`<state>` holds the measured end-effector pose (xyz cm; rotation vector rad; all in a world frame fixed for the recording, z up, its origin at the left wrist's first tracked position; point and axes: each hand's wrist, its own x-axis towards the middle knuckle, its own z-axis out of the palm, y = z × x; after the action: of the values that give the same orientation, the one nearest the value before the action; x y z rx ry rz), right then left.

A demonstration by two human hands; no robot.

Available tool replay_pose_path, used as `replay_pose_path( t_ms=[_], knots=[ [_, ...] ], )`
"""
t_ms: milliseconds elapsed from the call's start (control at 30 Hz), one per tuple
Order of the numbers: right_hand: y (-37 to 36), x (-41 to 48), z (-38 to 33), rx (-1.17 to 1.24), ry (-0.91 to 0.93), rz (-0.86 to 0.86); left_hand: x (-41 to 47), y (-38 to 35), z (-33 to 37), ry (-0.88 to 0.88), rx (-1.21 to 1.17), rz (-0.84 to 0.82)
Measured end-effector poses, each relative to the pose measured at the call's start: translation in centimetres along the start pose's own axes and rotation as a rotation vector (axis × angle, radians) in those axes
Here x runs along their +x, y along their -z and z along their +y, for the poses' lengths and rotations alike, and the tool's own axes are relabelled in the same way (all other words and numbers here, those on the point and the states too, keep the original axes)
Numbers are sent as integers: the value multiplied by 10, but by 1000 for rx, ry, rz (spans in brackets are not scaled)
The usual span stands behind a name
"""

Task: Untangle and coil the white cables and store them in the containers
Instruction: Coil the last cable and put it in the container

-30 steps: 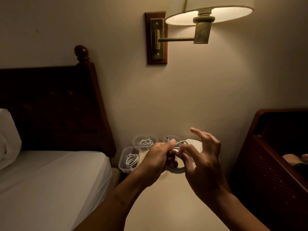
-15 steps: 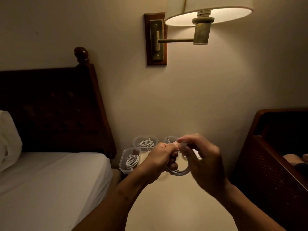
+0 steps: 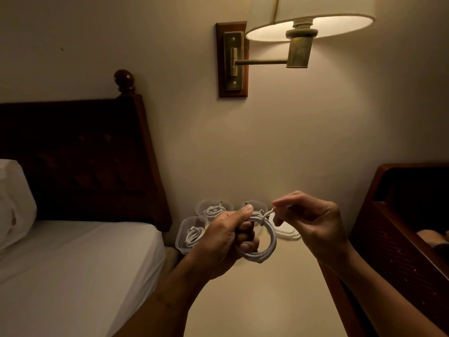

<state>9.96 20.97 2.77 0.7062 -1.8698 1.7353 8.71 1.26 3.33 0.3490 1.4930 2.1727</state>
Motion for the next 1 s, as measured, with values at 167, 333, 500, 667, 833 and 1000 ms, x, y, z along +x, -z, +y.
replay_pose_path(
  t_ms=[167, 333, 500, 667, 833, 1000],
  knots=[
    [2, -4, 7, -660, 270, 20, 0, -1, 6, -73, 6, 12],
    [-9, -11, 0, -513, -108, -16, 3, -7, 8, -159, 156, 27],
    [-19, -8, -12, 348, -635, 89, 5, -12, 11, -270, 431, 103],
    [-24, -12, -24, 652, -787, 42, 9, -16, 10, -262, 484, 128],
    [-20, -13, -29, 702, -824, 33, 15, -10, 3, -280, 615, 149],
    [-33, -22, -26, -184, -484, -54, 21, -12, -5, -269, 624, 194]
  ],
)
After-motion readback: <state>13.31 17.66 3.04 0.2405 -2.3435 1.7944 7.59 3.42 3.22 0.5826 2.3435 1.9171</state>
